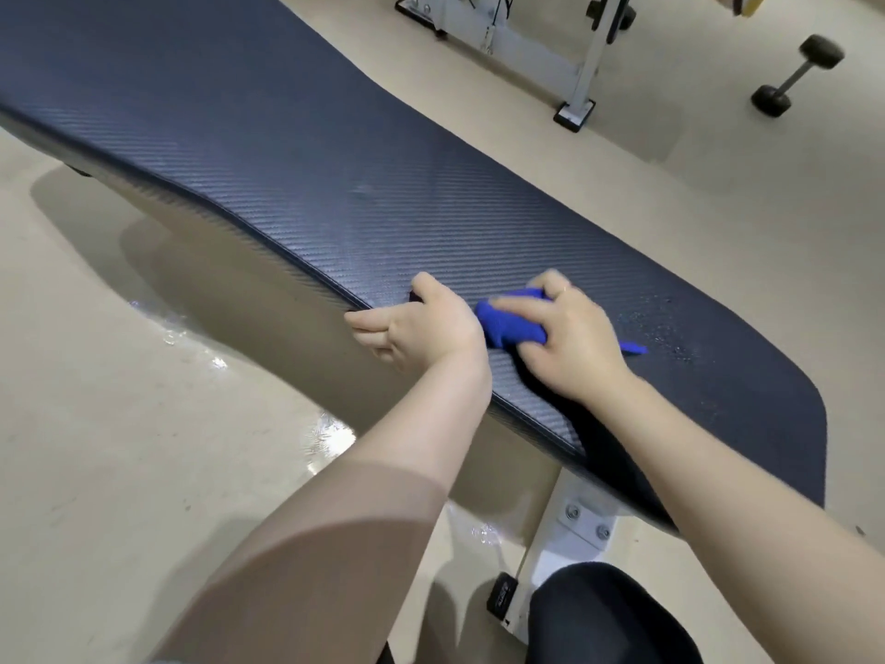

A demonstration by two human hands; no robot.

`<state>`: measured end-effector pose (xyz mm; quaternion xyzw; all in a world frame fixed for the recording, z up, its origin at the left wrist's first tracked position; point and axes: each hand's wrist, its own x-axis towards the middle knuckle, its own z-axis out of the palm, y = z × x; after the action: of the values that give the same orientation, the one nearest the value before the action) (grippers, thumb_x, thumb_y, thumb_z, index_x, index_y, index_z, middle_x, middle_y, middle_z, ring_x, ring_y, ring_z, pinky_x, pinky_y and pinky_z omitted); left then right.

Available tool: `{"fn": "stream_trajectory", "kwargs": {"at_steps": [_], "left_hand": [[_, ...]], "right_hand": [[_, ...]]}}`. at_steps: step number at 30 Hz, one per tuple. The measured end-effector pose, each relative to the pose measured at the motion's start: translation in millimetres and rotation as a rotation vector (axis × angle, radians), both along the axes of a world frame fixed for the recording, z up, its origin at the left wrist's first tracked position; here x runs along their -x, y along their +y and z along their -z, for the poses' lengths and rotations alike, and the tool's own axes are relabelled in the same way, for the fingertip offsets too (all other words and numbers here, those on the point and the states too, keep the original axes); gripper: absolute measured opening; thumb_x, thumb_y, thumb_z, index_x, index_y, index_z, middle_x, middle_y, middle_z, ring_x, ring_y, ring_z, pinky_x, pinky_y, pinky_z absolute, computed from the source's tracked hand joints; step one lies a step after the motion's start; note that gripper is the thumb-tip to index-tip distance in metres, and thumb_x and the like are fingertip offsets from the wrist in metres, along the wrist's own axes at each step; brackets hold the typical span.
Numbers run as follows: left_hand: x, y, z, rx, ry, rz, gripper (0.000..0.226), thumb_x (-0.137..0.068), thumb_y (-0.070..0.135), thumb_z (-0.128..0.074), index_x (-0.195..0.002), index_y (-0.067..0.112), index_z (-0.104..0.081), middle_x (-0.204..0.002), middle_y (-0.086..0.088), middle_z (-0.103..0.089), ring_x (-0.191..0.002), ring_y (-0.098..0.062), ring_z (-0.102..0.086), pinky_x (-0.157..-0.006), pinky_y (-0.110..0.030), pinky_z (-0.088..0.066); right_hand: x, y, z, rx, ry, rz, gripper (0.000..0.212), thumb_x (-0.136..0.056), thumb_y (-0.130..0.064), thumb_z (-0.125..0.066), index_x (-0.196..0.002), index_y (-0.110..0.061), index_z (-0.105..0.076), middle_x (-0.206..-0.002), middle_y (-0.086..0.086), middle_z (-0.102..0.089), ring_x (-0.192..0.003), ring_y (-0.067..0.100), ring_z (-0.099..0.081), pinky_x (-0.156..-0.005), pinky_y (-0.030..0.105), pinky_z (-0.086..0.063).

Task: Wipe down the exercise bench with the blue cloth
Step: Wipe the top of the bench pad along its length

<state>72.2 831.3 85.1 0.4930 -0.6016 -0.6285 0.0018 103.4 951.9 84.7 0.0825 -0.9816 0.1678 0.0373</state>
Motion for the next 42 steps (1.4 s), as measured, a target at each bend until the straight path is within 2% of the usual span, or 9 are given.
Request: {"fn": "stream_trajectory", "kwargs": {"at_steps": [4,9,16,20,24,28,30,35,42], "left_hand": [[-2.9,3.5,0.0,0.051,-0.013,-0.007,0.077,-0.089,0.032,-0.044,-0.149,0.002,-0.006,-0.153,-0.013,-0.020,-0.134,-0.037,-0.030,-0.106,-0.041,-0.029],[0.9,6.8,2.6,0.138,-0.043,-0.046,0.074,-0.089,0.034,-0.043,-0.149,0.003,-0.012,-0.150,-0.014,-0.027,-0.131,-0.037,-0.037,-0.103,-0.042,-0.033],[-1.3,11.4,-4.6,0.179,-0.063,-0.128,0.069,-0.088,0.037,-0.042,-0.147,0.008,-0.020,-0.148,-0.012,-0.034,-0.128,-0.037,-0.044,-0.098,-0.044,-0.037],[3.7,13.8,-0.4,0.206,-0.083,-0.196,0.072,-0.088,0.041,-0.040,-0.148,0.010,-0.017,-0.146,-0.014,-0.039,-0.128,-0.036,-0.046,-0.099,-0.044,-0.037],[-18.3,19.5,1.2,0.258,0.137,-0.117,0.075,-0.091,0.031,-0.044,-0.152,0.014,-0.004,-0.157,-0.016,-0.019,-0.142,-0.033,-0.025,-0.110,-0.042,-0.025],[-83.3,56.6,4.5,0.688,0.080,0.290,0.067,-0.090,0.035,-0.050,-0.149,0.037,-0.019,-0.159,-0.015,0.012,-0.147,-0.032,-0.003,-0.116,-0.045,-0.014],[-97.0,79.1,7.1,0.746,0.070,0.398,0.063,-0.089,0.042,-0.052,-0.146,0.041,-0.025,-0.158,-0.017,0.016,-0.147,-0.033,-0.001,-0.117,-0.043,-0.014],[-92.2,105.4,13.6,0.669,0.067,0.322,0.063,-0.091,0.043,-0.049,-0.147,0.041,-0.022,-0.158,-0.015,0.019,-0.148,-0.029,0.006,-0.116,-0.034,-0.018],[-91.6,106.6,10.6,0.642,0.103,0.248,0.070,-0.094,0.039,-0.046,-0.152,0.025,-0.009,-0.160,-0.013,0.014,-0.149,-0.026,0.001,-0.116,-0.028,-0.012]], "right_hand": [[-11.9,15.5,-1.7,0.035,-0.034,-0.096,0.048,-0.066,-0.032,-0.036,-0.100,-0.034,-0.069,-0.096,-0.001,-0.059,-0.084,0.025,-0.060,-0.068,0.032,-0.049],[60.6,24.7,5.1,-0.050,0.047,0.151,0.041,-0.078,-0.016,-0.051,-0.111,-0.037,-0.063,-0.105,0.005,-0.051,-0.099,0.029,-0.054,-0.073,0.037,-0.049],[-20.8,55.8,-5.2,0.023,-0.086,-0.121,0.042,-0.069,-0.028,-0.045,-0.103,-0.039,-0.067,-0.091,-0.001,-0.050,-0.082,0.026,-0.059,-0.063,0.029,-0.044],[50.6,59.7,3.2,-0.042,-0.002,-0.143,0.039,-0.077,-0.022,-0.048,-0.107,-0.038,-0.065,-0.102,0.004,-0.053,-0.096,0.029,-0.056,-0.072,0.030,-0.044],[94.9,55.7,4.9,-0.039,0.039,-0.105,0.043,-0.078,-0.015,-0.049,-0.112,-0.039,-0.062,-0.110,0.006,-0.050,-0.103,0.031,-0.053,-0.079,0.035,-0.047],[16.2,94.0,1.7,0.021,-0.024,-0.400,0.042,-0.073,-0.026,-0.046,-0.109,-0.036,-0.066,-0.099,0.006,-0.054,-0.091,0.030,-0.058,-0.070,0.034,-0.050],[10.8,115.4,0.0,0.047,-0.049,-0.488,0.047,-0.069,-0.032,-0.040,-0.106,-0.033,-0.068,-0.098,0.006,-0.058,-0.086,0.031,-0.060,-0.068,0.033,-0.050],[102.7,117.6,5.8,0.022,0.012,-0.194,0.045,-0.076,-0.011,-0.049,-0.111,-0.035,-0.065,-0.107,0.010,-0.053,-0.099,0.034,-0.056,-0.080,0.037,-0.050],[58.5,167.6,9.3,0.128,-0.087,-0.354,0.046,-0.068,-0.017,-0.044,-0.103,-0.032,-0.070,-0.098,0.005,-0.057,-0.090,0.029,-0.058,-0.078,0.037,-0.051]]}}
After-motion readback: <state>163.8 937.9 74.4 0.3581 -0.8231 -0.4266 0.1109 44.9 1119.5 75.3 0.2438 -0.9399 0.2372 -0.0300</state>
